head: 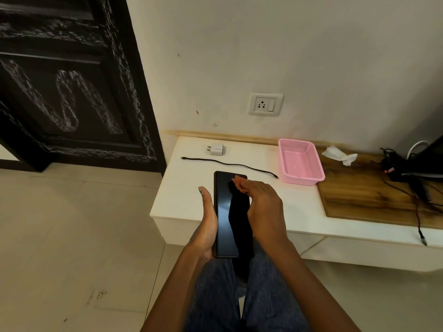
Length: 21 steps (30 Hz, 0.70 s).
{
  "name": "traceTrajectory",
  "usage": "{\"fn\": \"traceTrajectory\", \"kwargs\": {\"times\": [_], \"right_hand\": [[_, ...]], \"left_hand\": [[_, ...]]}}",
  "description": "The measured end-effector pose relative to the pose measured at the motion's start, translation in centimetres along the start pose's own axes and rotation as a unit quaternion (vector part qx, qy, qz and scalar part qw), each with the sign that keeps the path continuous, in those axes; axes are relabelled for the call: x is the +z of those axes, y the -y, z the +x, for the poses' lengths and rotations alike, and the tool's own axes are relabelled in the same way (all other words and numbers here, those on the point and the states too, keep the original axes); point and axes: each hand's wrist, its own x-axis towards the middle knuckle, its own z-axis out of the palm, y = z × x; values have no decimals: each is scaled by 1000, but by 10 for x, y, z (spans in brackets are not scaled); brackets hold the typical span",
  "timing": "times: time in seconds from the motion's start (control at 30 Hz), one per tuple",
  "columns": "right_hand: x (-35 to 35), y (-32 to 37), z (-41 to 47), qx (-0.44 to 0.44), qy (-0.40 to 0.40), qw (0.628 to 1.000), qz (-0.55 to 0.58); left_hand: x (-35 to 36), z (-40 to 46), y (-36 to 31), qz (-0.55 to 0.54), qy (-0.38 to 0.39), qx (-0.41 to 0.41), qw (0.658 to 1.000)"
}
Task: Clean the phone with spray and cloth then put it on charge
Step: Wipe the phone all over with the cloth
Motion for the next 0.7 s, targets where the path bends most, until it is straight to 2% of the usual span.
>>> {"fn": "traceTrajectory", "kwargs": {"times": [0.27, 0.53, 0.7], "right_hand": [[-2, 1, -12, -50, 33, 998, 18], [-6, 1, -34, -66, 63, 995, 30], [-8, 1, -48, -70, 77, 994, 21]], "left_hand": [[-4, -1, -2, -49, 6, 9, 999], [-8, 2, -3, -30, -78, -24, 996], [-9, 3, -4, -51, -61, -19, 997]]}}
